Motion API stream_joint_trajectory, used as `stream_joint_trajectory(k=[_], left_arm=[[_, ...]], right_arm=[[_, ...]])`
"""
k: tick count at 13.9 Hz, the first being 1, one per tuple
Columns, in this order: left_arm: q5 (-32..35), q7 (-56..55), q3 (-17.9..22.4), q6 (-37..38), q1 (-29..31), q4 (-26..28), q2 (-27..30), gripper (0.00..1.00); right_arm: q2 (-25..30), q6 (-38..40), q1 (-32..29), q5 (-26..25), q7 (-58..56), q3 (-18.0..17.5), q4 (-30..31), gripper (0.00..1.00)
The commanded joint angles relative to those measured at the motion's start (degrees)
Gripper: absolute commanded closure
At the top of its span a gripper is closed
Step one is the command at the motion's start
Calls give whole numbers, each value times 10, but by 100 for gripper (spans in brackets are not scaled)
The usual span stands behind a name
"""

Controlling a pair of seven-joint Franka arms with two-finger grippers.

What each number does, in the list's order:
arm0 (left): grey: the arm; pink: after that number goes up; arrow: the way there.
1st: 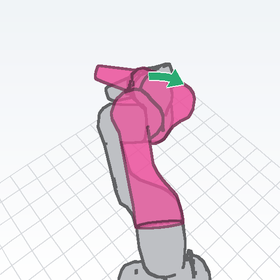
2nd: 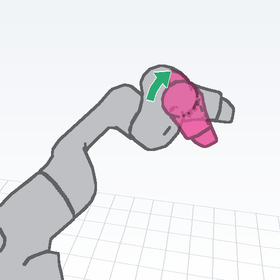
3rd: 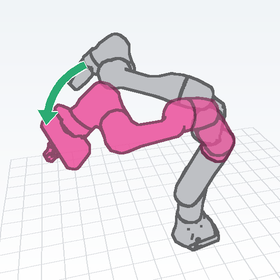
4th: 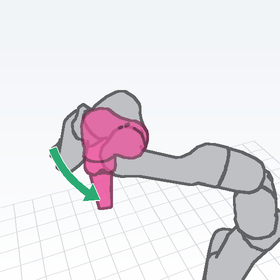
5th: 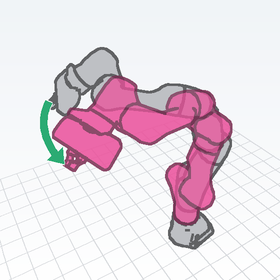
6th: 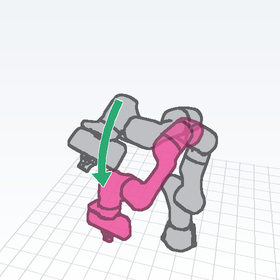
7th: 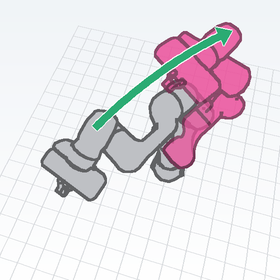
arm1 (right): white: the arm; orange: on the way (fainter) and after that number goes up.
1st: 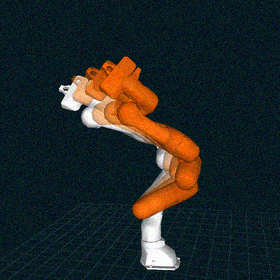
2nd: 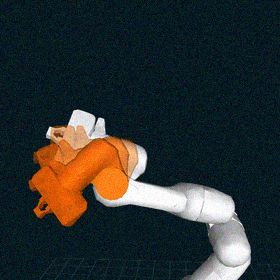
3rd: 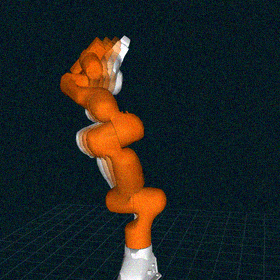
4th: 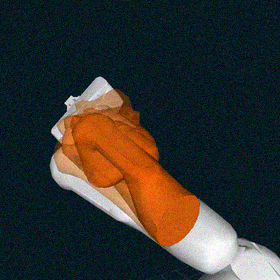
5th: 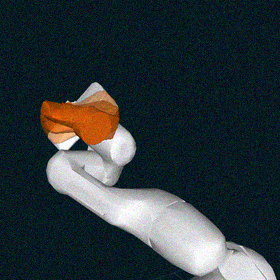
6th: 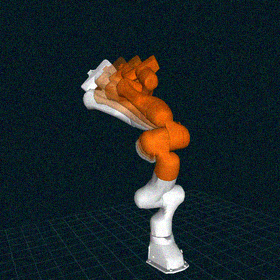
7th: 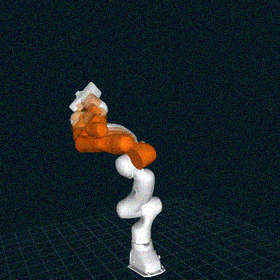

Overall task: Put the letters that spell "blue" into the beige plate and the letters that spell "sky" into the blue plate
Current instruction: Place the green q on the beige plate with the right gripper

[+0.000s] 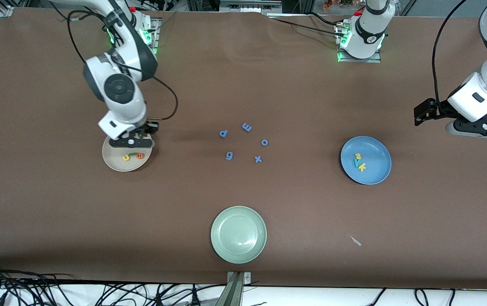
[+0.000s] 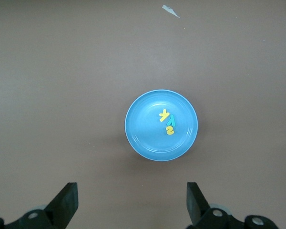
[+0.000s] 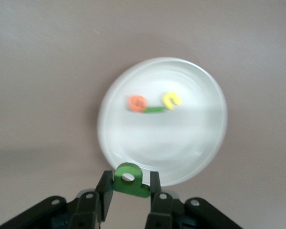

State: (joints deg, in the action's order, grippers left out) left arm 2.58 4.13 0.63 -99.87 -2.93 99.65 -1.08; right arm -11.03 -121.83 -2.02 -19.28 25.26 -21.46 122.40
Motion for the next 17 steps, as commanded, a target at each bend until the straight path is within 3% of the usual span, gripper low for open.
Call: stream_joint_trajectory(k=[1, 2, 3, 4, 5, 7, 10, 12, 15, 17], left_arm=[[15, 8, -7, -5, 6, 5, 11, 0], [15, 7, -7, -4, 6, -4, 2, 0], [15, 7, -6, -4, 6, -9, -5, 0], [15, 7, -7, -4, 4, -15, -5, 0], [15, 7, -8, -3, -1, -16, -5, 0], [15, 6, -8, -3, -3, -17, -6, 0], [15, 6, -9, -1, -3, -17, -5, 0], [15, 6, -12, 0, -3, -17, -5, 0], [15, 6, -12, -1, -2, -17, -6, 0], [15, 5, -12, -1, -2, -17, -6, 0]], right_arm=[[38, -44, -1, 31, -106, 54, 61, 67], [38, -58, -1, 39, -120, 67, 70, 56], [38, -61, -1, 46, -121, 69, 73, 34], [38, -60, -1, 55, -121, 69, 73, 31], [38, -60, -1, 63, -118, 69, 71, 17], [38, -53, -1, 66, -116, 67, 57, 1], [38, 14, 0, 74, -121, 49, -18, 1], [38, 113, 0, 120, -122, 38, -105, 0], [40, 261, 0, 159, -133, 39, -240, 0], [57, 322, 0, 161, -181, 56, -287, 0]])
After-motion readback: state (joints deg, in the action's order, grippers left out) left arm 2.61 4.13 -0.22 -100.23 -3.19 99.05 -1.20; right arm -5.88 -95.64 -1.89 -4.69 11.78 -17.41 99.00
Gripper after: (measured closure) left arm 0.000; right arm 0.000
